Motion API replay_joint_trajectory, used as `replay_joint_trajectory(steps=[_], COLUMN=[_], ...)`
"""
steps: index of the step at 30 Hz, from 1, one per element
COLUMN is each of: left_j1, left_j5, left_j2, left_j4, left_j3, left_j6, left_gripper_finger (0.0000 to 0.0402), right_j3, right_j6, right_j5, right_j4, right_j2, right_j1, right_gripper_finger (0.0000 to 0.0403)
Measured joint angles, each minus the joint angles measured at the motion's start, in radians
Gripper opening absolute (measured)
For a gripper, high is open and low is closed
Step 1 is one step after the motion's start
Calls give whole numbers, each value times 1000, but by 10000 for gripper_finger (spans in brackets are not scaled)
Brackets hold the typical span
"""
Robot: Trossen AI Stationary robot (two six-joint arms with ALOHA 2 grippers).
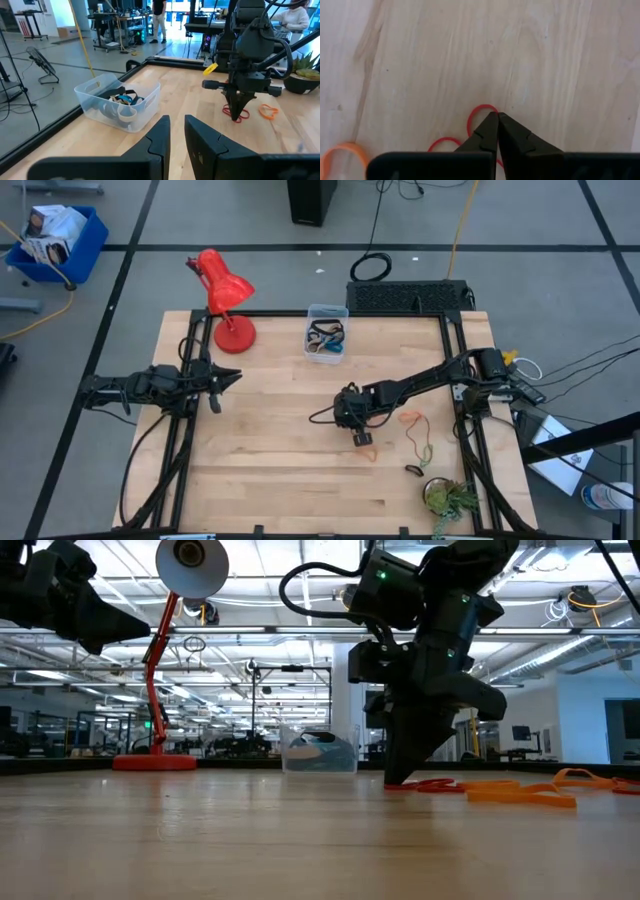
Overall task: Pick and place rubber bands into bin
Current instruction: Put the red rubber band into the transparent bin
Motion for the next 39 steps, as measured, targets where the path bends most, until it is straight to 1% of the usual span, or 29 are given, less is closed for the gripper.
replay_joint_trajectory(steps=[4,6,9,16,19,25,30,35,39], left_j1=[0,0,0,0,0,0,0,0,0], left_j5=[0,0,0,0,0,0,0,0,0], left_j2=[0,0,0,0,0,0,0,0,0], left_j4=[0,0,-1,-1,0,0,0,0,0], left_j3=[0,0,0,0,0,0,0,0,0], left_j6=[-1,-1,-1,3,3,3,2,1,2], left_gripper_finger=[63,63,63,63,63,63,63,63,63], right_j3=[-4,-6,-5,-4,-3,-2,-2,-2,-2], right_j6=[33,37,53,89,87,79,76,47,-13], right_j5=[12,87,220,408,473,561,628,641,633], right_j4=[28,48,81,102,112,111,110,128,252], right_j2=[-29,-56,-135,-360,-459,-621,-703,-734,-732], right_j1=[1,6,8,9,8,-8,-33,-73,-125], right_gripper_finger=[1,0,0,0,0,0,0,0,0])
